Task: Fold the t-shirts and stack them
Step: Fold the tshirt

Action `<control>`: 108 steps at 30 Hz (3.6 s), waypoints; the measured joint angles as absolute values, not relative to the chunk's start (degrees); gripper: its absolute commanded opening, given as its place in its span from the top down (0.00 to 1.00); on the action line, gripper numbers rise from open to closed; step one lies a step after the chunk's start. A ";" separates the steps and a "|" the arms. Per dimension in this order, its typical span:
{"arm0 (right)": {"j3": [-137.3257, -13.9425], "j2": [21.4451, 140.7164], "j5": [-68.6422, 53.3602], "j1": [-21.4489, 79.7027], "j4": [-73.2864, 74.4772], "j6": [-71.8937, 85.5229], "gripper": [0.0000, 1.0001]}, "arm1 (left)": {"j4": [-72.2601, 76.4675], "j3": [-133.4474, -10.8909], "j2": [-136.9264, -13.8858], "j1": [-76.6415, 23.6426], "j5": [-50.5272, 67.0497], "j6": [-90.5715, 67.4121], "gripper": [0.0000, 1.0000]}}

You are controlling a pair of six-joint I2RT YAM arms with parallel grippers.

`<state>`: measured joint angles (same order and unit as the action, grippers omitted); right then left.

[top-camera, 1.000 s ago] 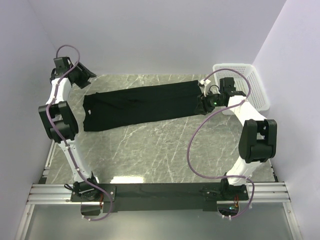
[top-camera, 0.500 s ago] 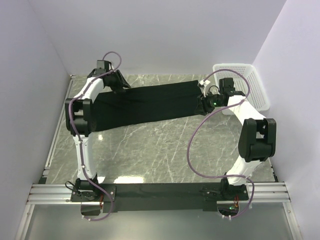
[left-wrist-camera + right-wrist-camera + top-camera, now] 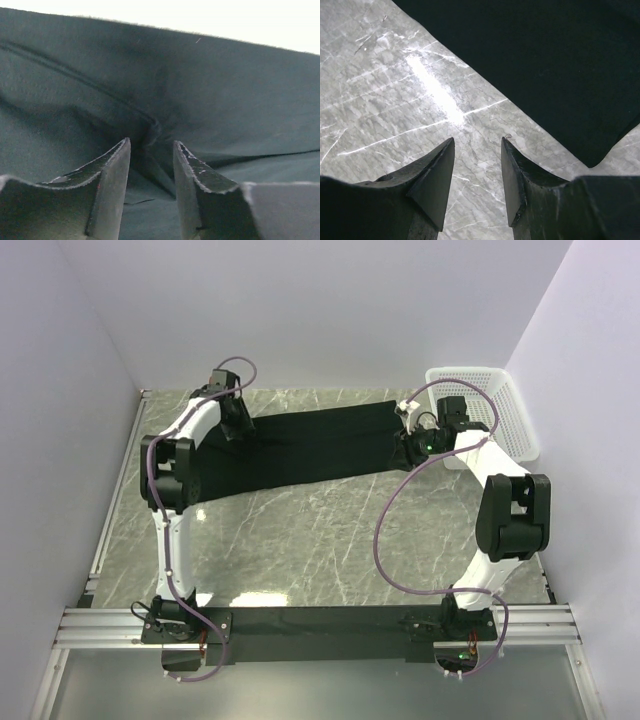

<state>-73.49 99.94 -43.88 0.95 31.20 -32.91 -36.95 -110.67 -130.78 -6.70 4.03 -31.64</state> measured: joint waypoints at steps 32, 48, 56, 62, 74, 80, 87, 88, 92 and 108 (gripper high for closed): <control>-73.52 99.94 -44.31 0.95 31.16 -32.84 0.52 | -39.46 -111.70 -124.81 -7.31 -1.83 -34.41 0.53; -73.52 99.96 -44.51 0.95 30.94 -32.64 0.52 | -46.83 -116.84 -135.46 -7.33 -5.30 -41.89 0.54; -73.52 99.96 -44.51 0.95 30.92 -32.64 0.52 | -46.87 -118.10 -136.42 -7.33 -5.98 -42.94 0.70; -73.52 100.12 -44.51 0.95 30.94 -32.64 0.52 | -46.96 -119.83 -137.62 -7.33 -5.93 -42.92 0.99; -73.52 100.73 -44.49 0.95 31.03 -32.67 0.52 | -43.92 -115.96 -132.75 -7.31 -5.91 -40.91 0.99; -73.52 100.77 -44.49 0.95 31.05 -32.67 0.52 | -41.19 -112.68 -126.41 -6.96 -5.39 -40.88 0.99; -73.52 101.14 -44.49 0.95 31.05 -32.67 0.52 | -39.94 -114.41 -127.33 -6.13 -2.87 -40.99 0.99; -73.52 101.23 -44.49 0.95 31.11 -32.67 0.52 | -39.83 -115.52 -128.11 -6.00 -2.61 -41.17 0.99; -73.52 101.41 -44.47 0.93 31.18 -32.69 0.52 | -38.94 -118.76 -131.02 -5.58 -1.21 -41.43 0.99; -73.52 101.71 -44.49 0.93 31.38 -32.84 0.52 | -29.95 -117.97 -134.13 -5.32 5.26 -42.72 0.99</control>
<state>-73.52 101.71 -44.49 0.93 31.38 -32.84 -29.95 -117.97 -134.13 -5.32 5.26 -42.72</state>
